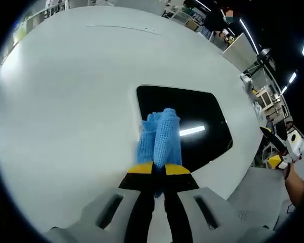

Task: Wipe the mirror surface with the cleaning cloth until all visible marks leave the cleaned area.

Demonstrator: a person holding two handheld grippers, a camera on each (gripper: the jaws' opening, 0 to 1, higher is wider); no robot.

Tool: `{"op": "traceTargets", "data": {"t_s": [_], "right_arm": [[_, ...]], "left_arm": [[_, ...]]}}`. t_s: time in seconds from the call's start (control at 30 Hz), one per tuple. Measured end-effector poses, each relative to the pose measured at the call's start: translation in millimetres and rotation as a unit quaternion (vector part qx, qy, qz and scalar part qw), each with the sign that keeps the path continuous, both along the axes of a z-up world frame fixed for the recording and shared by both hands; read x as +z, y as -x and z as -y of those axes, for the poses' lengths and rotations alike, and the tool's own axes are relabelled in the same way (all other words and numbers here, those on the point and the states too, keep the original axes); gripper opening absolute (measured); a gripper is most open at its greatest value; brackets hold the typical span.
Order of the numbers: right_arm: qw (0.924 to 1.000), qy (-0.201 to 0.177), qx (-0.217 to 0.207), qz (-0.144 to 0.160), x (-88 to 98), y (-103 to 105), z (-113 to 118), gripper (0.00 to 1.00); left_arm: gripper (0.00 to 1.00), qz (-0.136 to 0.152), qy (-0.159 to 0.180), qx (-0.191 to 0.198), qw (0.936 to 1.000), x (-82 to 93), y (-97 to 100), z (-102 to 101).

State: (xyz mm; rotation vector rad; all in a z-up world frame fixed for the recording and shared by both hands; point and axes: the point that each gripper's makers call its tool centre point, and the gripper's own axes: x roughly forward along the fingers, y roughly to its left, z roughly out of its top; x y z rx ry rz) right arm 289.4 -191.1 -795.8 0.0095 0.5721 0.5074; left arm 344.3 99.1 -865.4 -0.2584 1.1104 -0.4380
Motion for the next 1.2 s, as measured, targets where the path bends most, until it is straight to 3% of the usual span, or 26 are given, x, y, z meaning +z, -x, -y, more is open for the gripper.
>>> {"op": "traceTargets", "data": {"t_s": [0.57,0.73,1.2], "right_arm": [[1.0,-0.003,-0.005,0.0,0.3,-1,1,0.98],[1.0,-0.004,-0.005,0.001,1.0,-1,1,0.98],[0.9999,-0.009,-0.011,0.004,2.5,-2,3,0.98]], "left_arm": [[0.03,-0.005,0.022,0.016,0.9996,1.0,3.7,-1],[0.02,-0.018,0.034,0.008,0.9993,3.7,7.6,10],[0.02,-0.03,0.019,0.024,0.9991,1.5,6.9,15]]}}
